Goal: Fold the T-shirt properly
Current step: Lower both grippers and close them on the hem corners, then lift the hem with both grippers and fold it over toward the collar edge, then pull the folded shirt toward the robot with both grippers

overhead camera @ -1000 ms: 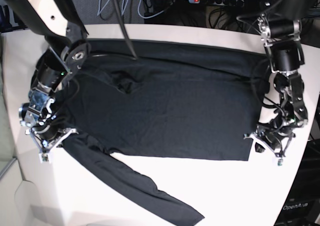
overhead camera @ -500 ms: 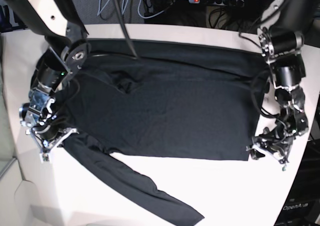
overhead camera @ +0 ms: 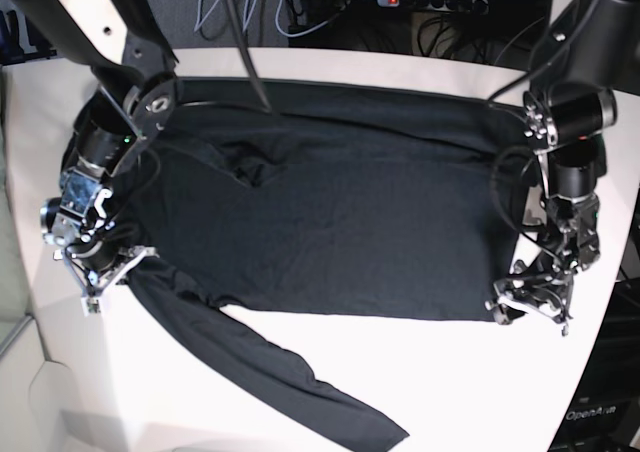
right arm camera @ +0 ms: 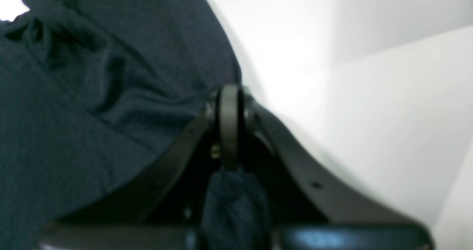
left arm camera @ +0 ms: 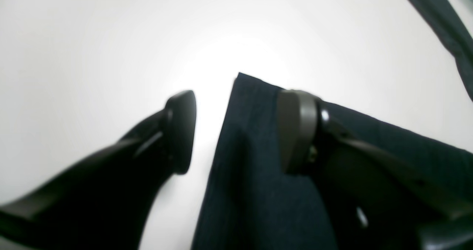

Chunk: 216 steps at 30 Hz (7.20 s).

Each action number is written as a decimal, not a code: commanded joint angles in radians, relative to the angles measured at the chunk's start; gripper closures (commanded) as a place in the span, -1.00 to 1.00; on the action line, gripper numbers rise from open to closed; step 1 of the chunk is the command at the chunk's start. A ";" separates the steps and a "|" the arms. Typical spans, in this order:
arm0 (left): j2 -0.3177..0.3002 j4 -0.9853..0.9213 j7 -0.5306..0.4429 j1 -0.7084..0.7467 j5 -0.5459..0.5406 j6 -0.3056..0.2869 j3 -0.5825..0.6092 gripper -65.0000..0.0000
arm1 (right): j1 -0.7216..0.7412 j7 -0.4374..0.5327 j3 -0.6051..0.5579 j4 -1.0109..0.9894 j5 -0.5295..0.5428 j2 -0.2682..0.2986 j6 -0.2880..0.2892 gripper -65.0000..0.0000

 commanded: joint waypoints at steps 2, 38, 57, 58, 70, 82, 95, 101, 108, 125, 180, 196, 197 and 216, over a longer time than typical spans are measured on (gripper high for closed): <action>-0.013 -0.010 -0.050 -0.048 0.016 -0.006 0.001 -0.05 | 0.031 0.023 -0.007 0.016 0.013 0.011 0.010 1.00; 0.023 -0.211 -0.245 -0.054 0.125 0.127 0.009 -0.05 | 0.031 0.023 -0.007 0.016 0.013 0.011 0.010 1.00; 0.053 -0.227 -0.251 -0.053 0.116 0.133 0.115 -0.05 | 0.031 0.023 -0.005 0.018 0.013 0.012 0.010 1.00; 0.053 -0.245 -0.252 -0.053 0.116 0.133 0.115 -0.04 | 0.031 0.023 -0.005 0.018 0.013 0.012 0.010 1.00; 0.047 -0.280 -0.252 -0.048 0.116 0.135 0.115 0.71 | 0.031 0.023 -0.005 0.018 0.013 0.011 0.010 1.00; 0.045 -0.268 -0.252 -0.047 0.115 0.129 0.113 1.00 | 0.031 0.023 -0.005 0.020 0.013 0.011 0.010 1.00; 0.076 0.091 -0.127 0.065 0.112 0.127 0.111 1.00 | -0.026 0.100 -0.005 0.262 0.013 -0.054 0.010 1.00; 0.086 0.398 0.008 0.182 0.098 0.127 0.110 1.00 | -0.060 0.101 -0.001 0.379 0.013 -0.089 0.010 1.00; 0.045 0.625 0.102 0.292 -0.022 0.130 0.110 1.00 | -0.130 0.108 0.001 0.448 0.015 -0.109 0.010 1.00; 0.023 0.809 0.111 0.466 -0.056 0.127 0.003 1.00 | -0.336 0.108 -0.002 0.661 0.157 -0.123 0.010 1.00; 0.060 1.107 0.239 0.687 -0.057 0.126 -0.051 1.00 | -0.532 0.055 -0.160 0.776 0.196 -0.159 0.010 0.12; 0.054 1.107 0.239 0.687 -0.057 0.126 -0.057 1.00 | -0.446 -0.135 -0.152 0.690 0.305 -0.161 0.010 0.12; 0.054 1.107 0.239 0.687 -0.057 0.126 -0.059 1.00 | -0.445 -0.135 -0.151 0.670 0.305 -0.159 0.010 0.12; 0.057 1.107 0.239 0.687 -0.057 0.126 -0.059 1.00 | -0.462 -0.129 -0.097 0.633 0.305 -0.195 0.010 0.13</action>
